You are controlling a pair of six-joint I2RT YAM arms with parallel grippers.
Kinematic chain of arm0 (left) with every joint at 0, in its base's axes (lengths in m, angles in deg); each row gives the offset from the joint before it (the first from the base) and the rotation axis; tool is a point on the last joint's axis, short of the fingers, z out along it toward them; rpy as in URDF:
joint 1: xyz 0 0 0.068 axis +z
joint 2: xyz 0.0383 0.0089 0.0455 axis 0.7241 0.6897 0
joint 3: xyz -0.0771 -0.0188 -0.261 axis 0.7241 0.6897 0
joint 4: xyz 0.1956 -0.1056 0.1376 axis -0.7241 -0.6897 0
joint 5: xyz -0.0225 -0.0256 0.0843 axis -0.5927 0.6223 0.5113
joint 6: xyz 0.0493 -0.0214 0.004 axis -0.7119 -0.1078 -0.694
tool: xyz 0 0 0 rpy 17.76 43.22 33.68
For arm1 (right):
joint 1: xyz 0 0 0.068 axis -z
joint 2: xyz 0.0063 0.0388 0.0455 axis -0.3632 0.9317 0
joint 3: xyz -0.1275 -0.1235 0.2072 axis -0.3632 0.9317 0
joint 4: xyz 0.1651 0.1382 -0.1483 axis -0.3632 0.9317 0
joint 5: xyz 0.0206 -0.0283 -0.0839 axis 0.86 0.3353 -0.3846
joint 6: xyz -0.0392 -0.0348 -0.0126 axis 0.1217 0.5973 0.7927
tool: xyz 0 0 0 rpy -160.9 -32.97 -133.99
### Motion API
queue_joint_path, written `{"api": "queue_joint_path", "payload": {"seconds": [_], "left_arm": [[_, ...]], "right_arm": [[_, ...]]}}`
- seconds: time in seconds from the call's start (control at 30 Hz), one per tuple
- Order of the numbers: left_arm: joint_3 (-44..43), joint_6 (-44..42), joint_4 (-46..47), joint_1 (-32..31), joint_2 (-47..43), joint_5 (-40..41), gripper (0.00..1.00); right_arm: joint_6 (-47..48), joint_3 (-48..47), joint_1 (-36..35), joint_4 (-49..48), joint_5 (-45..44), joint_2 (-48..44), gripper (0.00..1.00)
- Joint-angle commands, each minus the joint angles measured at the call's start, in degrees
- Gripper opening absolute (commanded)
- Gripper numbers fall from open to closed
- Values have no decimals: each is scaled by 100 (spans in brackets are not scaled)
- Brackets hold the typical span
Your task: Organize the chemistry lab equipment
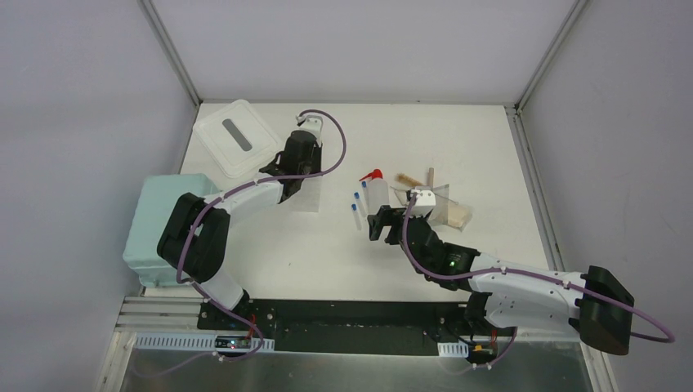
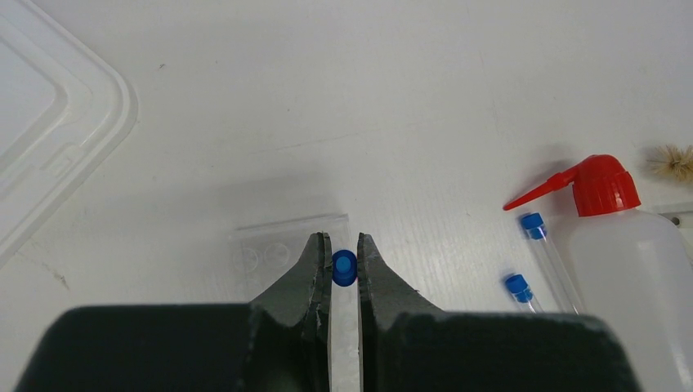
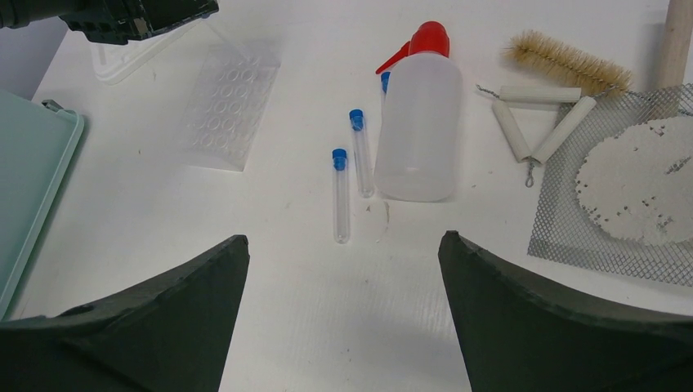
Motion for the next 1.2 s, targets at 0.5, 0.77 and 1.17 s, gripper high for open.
{"api": "queue_joint_path", "payload": {"seconds": [0.5, 0.77, 1.17], "left_arm": [[-15, 31, -82, -11, 120, 64, 0], [120, 147, 90, -8, 266, 86, 0], [339, 301, 310, 78, 331, 115, 0]], "right_arm": [[-169, -19, 18, -175, -36, -33, 90], [-189, 17, 15, -151, -62, -66, 90], [-197, 4, 21, -143, -62, -11, 92]]}}
